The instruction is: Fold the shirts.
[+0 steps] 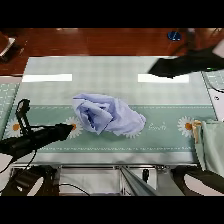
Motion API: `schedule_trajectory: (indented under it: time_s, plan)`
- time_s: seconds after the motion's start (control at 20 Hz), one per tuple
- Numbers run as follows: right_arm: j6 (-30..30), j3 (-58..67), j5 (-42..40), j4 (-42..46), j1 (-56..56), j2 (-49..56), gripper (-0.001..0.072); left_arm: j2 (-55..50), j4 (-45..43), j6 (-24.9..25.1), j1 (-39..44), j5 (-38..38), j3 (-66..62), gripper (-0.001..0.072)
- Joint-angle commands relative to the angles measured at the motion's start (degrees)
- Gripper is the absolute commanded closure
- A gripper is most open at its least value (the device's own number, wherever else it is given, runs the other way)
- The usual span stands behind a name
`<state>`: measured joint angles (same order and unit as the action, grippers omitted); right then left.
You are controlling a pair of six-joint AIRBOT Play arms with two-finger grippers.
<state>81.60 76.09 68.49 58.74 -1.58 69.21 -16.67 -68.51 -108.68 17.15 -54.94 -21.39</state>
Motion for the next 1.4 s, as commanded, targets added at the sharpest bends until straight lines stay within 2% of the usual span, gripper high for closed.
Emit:
schedule_trajectory:
  time_s: [0.0,0.05,0.1,0.25,0.4,0.5,0.55,0.75,1.05,1.1,1.2,1.35]
  plan:
    - [0.5,-11.5,1.7,7.1,18.2,-10.8,0.0304,-3.8,0.0,-0.1,0.0,0.6,0.1,0.0198]
    - [0.5,-17.5,0.3,5.5,21.8,-13.3,0.0304,-6.7,1.4,0.1,0.0,3.5,0.1,0.0198]
    - [0.1,-23.0,-0.8,3.4,24.0,-15.3,0.0304,-10.1,4.3,2.3,0.0,6.3,0.1,0.0198]
    - [-3.5,-36.5,-1.5,-0.8,24.2,-17.5,0.0304,-24.0,18.3,19.2,0.0,8.4,0.1,0.0198]
    - [-4.4,-43.3,-1.5,-1.6,22.2,-17.5,0.0304,-35.0,26.4,28.8,0.0,8.0,-0.7,0.0198]
    - [-4.4,-45.8,-2.2,-1.7,19.9,-17.5,0.0304,-39.1,34.5,36.3,0.0,10.4,-1.2,0.0198]
    - [-4.2,-46.7,-2.8,-1.7,18.4,-17.5,0.0304,-40.8,37.2,38.3,0.0,11.5,-1.4,0.0198]
    - [-1.3,-48.1,-5.9,-1.9,11.8,-17.5,0.0304,-47.2,38.1,41.0,0.0,11.9,-3.4,0.0198]
    - [3.5,-48.1,-9.7,-1.9,4.0,-17.5,0.0304,-53.5,38.1,41.1,0.0,12.0,-8.9,0.0199]
    - [3.8,-48.1,-9.8,-1.9,3.2,-17.5,0.0304,-54.2,38.1,41.2,0.0,11.8,-9.6,0.0219]
    - [4.4,-48.1,-9.8,-1.7,2.4,-17.5,0.0304,-54.7,38.1,42.4,0.0,10.0,-10.7,0.0678]
    - [4.6,-48.3,-9.3,-2.2,2.4,-17.3,0.0304,-54.7,38.1,44.0,-0.1,7.8,-12.2,0.0685]
